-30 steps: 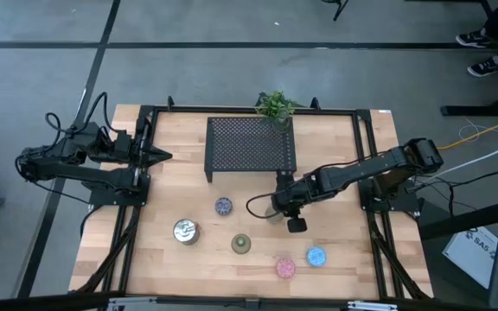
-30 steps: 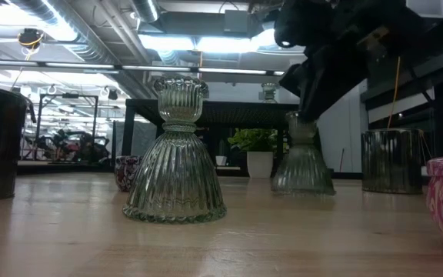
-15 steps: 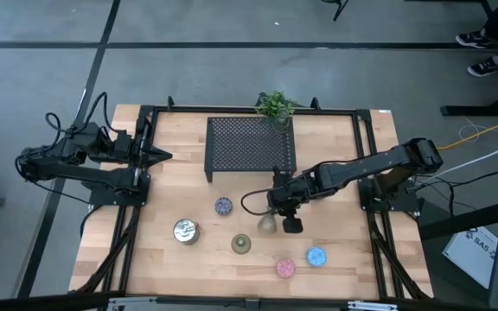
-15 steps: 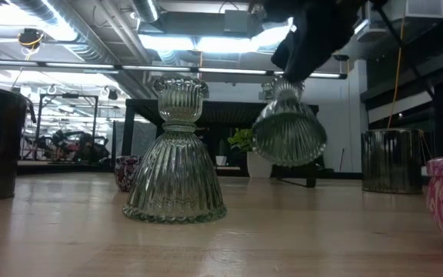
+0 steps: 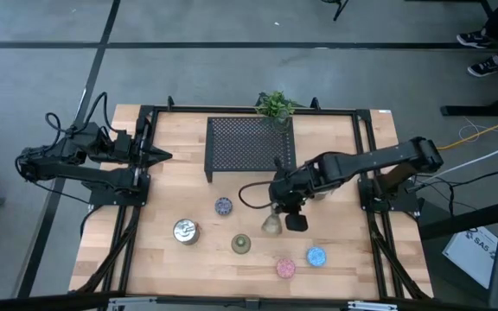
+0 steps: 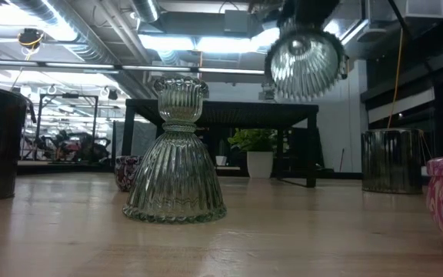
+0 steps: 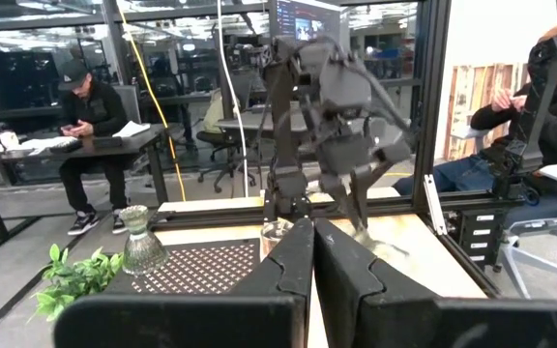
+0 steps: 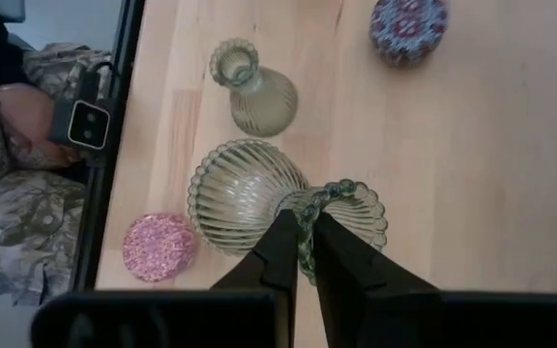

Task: Pick & Place candle stick holders
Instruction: Put the top transparent green glass candle holder aligned with the other transparent glass candle holder on the shelf

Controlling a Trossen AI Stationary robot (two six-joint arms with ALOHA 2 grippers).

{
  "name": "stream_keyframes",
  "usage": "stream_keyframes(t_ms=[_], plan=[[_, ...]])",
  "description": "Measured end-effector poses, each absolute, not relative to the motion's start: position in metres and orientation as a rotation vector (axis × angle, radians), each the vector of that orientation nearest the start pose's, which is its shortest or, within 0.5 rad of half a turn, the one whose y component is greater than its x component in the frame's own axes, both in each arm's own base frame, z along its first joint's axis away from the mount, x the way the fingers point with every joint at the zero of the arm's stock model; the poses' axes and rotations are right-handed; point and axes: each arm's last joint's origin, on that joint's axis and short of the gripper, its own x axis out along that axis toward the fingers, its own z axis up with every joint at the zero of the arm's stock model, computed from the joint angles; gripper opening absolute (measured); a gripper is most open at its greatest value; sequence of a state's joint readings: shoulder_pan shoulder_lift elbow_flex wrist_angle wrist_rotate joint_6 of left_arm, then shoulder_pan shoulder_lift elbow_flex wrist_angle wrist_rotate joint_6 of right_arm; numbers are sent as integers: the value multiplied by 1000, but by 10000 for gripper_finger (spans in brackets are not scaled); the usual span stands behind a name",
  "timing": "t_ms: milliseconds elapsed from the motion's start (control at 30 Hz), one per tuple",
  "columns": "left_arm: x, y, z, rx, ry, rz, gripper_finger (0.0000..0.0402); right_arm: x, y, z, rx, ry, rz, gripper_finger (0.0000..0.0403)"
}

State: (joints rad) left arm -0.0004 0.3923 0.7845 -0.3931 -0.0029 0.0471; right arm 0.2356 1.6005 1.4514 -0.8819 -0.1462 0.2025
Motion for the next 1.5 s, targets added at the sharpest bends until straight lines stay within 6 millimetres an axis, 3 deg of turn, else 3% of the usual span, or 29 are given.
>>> stream_keyframes(t_ms=[267,467,733,1067,1300,1500], plan=[[76,0,353,47,1,3,6,310,77,354,75,1050,215,26],[76,0,353,47,1,3,8,304,74,375,-1,1029,183,26],[76,0,353,47,1,3,7,297,63,376,-71,1106,97,26],[76,0,353,47,1,3,6,297,30,374,-109,1160,49,26],[76,0,353,47,1,2,7,291,8,372,-61,1242,-22,26],[76,0,353,47,1,3,8,276,0,383,-40,1225,-47,26]])
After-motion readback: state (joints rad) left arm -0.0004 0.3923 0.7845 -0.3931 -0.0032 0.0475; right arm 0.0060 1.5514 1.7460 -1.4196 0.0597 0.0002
